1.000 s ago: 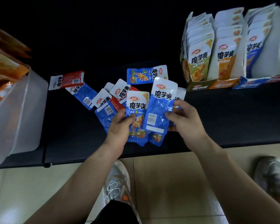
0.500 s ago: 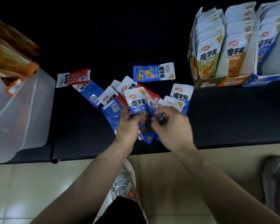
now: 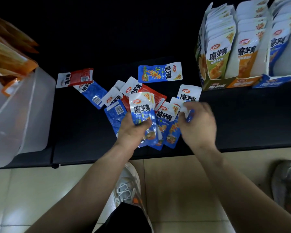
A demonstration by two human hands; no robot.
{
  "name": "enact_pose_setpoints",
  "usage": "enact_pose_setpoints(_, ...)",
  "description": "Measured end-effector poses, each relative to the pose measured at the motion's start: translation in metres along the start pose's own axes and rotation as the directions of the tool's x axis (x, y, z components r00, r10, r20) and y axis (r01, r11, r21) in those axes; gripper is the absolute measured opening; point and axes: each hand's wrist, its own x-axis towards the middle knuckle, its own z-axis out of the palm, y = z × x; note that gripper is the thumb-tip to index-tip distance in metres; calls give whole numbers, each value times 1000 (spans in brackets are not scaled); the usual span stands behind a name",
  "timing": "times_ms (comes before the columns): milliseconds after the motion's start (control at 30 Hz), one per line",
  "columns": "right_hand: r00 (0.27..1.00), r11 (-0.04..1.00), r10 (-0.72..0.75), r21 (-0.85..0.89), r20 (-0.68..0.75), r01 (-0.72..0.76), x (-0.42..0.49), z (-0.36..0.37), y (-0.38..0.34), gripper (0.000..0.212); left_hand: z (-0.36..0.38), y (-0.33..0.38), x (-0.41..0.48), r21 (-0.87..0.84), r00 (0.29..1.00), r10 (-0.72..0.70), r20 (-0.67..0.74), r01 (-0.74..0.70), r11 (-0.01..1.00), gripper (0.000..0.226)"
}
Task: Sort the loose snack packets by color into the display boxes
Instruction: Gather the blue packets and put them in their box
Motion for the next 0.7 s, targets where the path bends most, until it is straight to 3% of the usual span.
enact_pose_setpoints(100,982,936,189,-300,-3,-181,19,-9,11,66,-5,1,2,15,1000,0,-10,0,1000,27)
enact_pose_setpoints(167,969,909,237,-367,63,-199,25,-9,11,74,-1,1,0,54,1000,-10,7,9,999,27)
enact_pose_setpoints(333,936,952,288,-163,201,-258,33,-6,7,58,6,-2,-1,144,999,-1,34,-3,990,29)
enact_pose_setpoints(467,931,972,232,-26,283,-234,30,-13,10,13,5,0,-1,144,999,-14,41,8,989,26)
enact_pose_setpoints(700,983,925,181,336,13,-175,24,-29,24,11,6,2,-1,157,1000,-18,21,14,988,37)
